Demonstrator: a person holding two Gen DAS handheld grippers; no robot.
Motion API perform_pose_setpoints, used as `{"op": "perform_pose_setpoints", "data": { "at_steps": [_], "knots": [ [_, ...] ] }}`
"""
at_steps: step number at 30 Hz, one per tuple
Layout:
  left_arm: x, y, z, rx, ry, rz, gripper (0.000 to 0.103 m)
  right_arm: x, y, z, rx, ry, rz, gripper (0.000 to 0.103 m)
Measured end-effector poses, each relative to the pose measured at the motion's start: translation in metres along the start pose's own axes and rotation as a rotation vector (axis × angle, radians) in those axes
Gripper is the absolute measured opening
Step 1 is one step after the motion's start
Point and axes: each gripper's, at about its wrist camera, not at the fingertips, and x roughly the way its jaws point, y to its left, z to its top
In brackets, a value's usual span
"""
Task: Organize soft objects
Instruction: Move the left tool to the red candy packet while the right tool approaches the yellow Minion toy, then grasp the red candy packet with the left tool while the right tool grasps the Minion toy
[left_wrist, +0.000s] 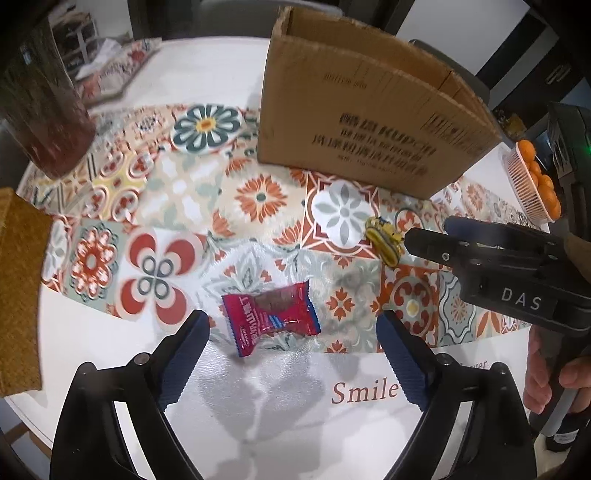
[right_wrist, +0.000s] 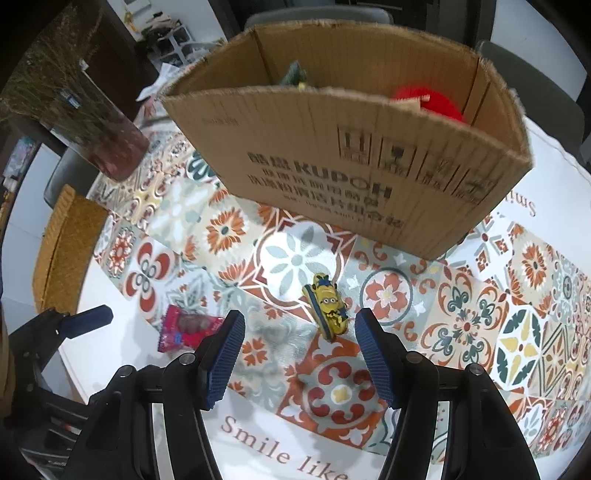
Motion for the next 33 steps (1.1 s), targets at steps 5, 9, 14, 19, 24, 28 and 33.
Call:
{"op": "perform_pose_setpoints", "data": {
  "at_steps": [5, 9, 14, 19, 24, 28, 33],
  "knots": [
    [0.02, 0.006, 0.002, -0.022, 0.055, -0.014, 0.094, 0.018, -0.004, 0.002, -0.002, 0.045, 0.001, 0.063],
    [0.03, 0.008, 0.003, -0.028, 0.085, -0.009, 0.094, 0.029, -0.007, 0.001, 0.001, 0.068, -0.001, 0.063],
    [0.044, 0.011, 0.004, -0.042, 0.114, 0.006, 0.094, 0.04, -0.011, 0.0, 0.004, 0.086, -0.009, 0.063],
    [0.057, 0.012, 0.003, -0.06, 0.134, 0.018, 0.094, 0.05, -0.014, 0.0, 0.012, 0.101, -0.019, 0.063],
    [0.069, 0.015, 0.005, -0.097, 0.15, 0.043, 0.094, 0.057, -0.013, 0.002, 0.004, 0.102, -0.037, 0.063],
    [0.079, 0.017, 0.005, -0.137, 0.156, 0.057, 0.094, 0.064, -0.011, 0.004, -0.003, 0.102, -0.053, 0.063],
    [0.088, 0.017, 0.002, -0.154, 0.16, 0.066, 0.082, 0.073, -0.011, 0.006, 0.015, 0.093, -0.055, 0.059]
  ]
}}
